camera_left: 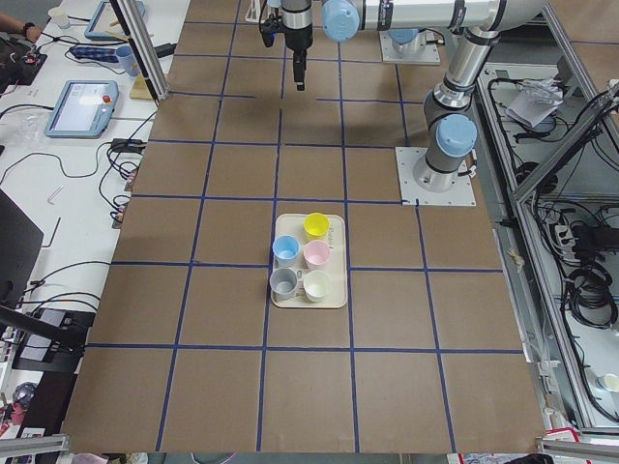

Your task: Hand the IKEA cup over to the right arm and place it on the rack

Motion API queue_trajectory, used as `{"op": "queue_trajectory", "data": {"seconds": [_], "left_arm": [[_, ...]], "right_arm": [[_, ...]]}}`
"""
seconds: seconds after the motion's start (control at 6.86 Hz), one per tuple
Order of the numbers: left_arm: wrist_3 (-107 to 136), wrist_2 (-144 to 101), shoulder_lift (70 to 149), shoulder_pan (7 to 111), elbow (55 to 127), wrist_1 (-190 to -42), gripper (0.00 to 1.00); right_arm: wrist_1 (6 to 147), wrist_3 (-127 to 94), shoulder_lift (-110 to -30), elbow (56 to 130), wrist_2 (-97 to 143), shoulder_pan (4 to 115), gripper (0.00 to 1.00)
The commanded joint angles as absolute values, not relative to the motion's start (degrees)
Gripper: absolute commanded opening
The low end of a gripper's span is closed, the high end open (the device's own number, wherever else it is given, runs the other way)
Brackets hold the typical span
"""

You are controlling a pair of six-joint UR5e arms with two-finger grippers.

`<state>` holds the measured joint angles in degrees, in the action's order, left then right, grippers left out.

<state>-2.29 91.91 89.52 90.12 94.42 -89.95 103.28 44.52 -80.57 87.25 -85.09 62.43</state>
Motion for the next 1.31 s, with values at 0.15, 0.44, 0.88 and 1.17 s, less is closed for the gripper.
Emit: {"op": "queue_trajectory", "data": {"seconds": [0.15,0.44,0.88,1.17], "left_arm": [[-5.0,91.2,89.2,89.1,94.0,-89.5,1.0],[-6.2,91.1,89.0,87.3,94.0,-87.8,1.0],[-6.2,91.1,88.6,87.6,95.2,-87.5,1.0],[-6.2,91.1,88.6,87.5,95.2,-87.5,1.0]], "right_arm": [[91.3,31.5,-88.6,87.0,-85.5,68.3,1.0],[90.6,16.9,-89.0,86.5,-85.6,76.8,1.0],[92.1,-1.1,-88.4,86.3,-86.7,90.8,1.0],[92.0,-1.0,-88.4,86.2,-87.1,91.5,1.0]]}}
